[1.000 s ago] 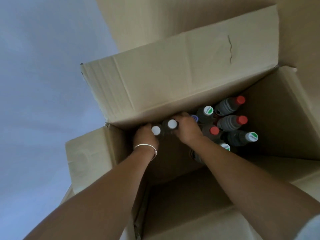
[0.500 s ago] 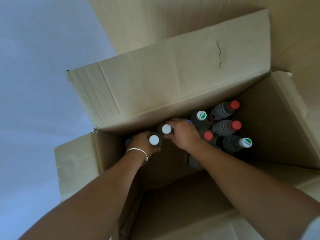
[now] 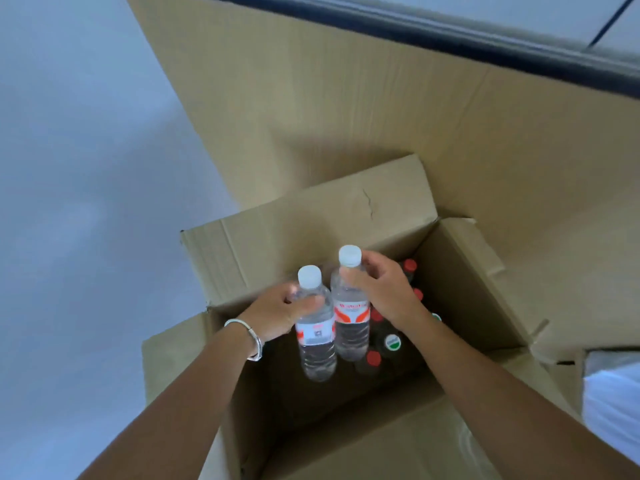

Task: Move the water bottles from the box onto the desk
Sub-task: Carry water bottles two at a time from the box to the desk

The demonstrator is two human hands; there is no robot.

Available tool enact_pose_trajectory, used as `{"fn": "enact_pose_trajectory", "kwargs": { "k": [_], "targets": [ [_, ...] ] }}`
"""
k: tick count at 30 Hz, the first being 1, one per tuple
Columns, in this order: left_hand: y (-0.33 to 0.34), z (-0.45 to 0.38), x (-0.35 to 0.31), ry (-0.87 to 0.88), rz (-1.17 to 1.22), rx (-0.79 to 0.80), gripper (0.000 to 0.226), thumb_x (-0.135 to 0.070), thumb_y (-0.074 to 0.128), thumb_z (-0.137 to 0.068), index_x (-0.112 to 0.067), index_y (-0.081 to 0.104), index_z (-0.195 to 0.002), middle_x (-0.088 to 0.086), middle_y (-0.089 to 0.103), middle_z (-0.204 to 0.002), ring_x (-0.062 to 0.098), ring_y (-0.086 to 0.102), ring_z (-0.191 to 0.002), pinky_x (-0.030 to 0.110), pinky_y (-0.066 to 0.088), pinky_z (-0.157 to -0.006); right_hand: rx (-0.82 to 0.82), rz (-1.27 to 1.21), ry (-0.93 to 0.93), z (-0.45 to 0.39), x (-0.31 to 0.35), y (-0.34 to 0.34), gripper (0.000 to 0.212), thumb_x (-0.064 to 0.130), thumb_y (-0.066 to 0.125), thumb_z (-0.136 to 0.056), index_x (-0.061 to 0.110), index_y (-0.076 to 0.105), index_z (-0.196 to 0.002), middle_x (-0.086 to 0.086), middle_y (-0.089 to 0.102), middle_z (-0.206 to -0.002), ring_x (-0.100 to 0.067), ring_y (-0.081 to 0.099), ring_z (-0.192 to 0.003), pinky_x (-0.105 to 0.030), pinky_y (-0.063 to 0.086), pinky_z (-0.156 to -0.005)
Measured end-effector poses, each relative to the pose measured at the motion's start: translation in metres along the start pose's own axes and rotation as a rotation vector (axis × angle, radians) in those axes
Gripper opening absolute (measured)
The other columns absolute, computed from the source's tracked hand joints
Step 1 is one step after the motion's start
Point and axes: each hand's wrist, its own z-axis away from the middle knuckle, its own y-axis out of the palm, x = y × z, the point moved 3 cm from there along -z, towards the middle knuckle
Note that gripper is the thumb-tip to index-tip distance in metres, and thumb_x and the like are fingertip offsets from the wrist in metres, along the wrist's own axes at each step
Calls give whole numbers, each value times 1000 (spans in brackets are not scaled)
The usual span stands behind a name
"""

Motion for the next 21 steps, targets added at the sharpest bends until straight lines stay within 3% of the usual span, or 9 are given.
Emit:
{"fn": "enact_pose_trajectory", "kwargs": {
  "k": [3,6,8,10,16,21],
  "targets": [
    [9,14,-35,71,154,5,11,-22,61,-93,-14,68,-97,-3,75,-85,10,71,-77,20,55,-63,-52,-171,7,14,28,-13,11,25,68,-91,16,70,-97,-2,73,-94,-21,70,-90,-33,57,-83],
    [14,25,-60,169,203,-16,37,-38,66,-87,-10,66,-111,7,74,-102,17,70,-91,26,56,-74,-17,-321,11,28,52,-21,17,25,65,-92,8,68,-91,-12,70,-87,-28,69,-83,-38,56,-81],
    [18,31,-71,208,234,-28,45,-52,72,-80,-18,69,-108,10,73,-110,23,69,-100,39,53,-90,15,-383,18,37,67,-24,17,27,64,-93,10,67,-94,-8,70,-87,-22,70,-82,-33,56,-78],
    [22,38,-80,254,278,-22,38,-52,67,-79,-20,71,-99,11,73,-108,28,69,-100,46,50,-95,39,-457,31,45,77,-28,17,28,62,-94,12,66,-95,-7,71,-88,-21,71,-83,-33,57,-79],
    [40,59,-105,339,386,101,30,-37,55,-90,-20,76,-80,9,75,-90,23,72,-83,31,56,-72,19,-512,41,71,92,-39,26,36,60,-95,10,63,-102,-13,72,-100,-27,72,-93,-40,57,-83],
    [49,76,-116,352,418,226,34,-38,47,-91,-10,66,-98,11,76,-94,23,73,-85,28,57,-68,-101,-503,7,99,104,-46,28,41,68,-82,15,66,-92,-13,71,-94,-28,71,-88,-42,55,-81]
  ]
}}
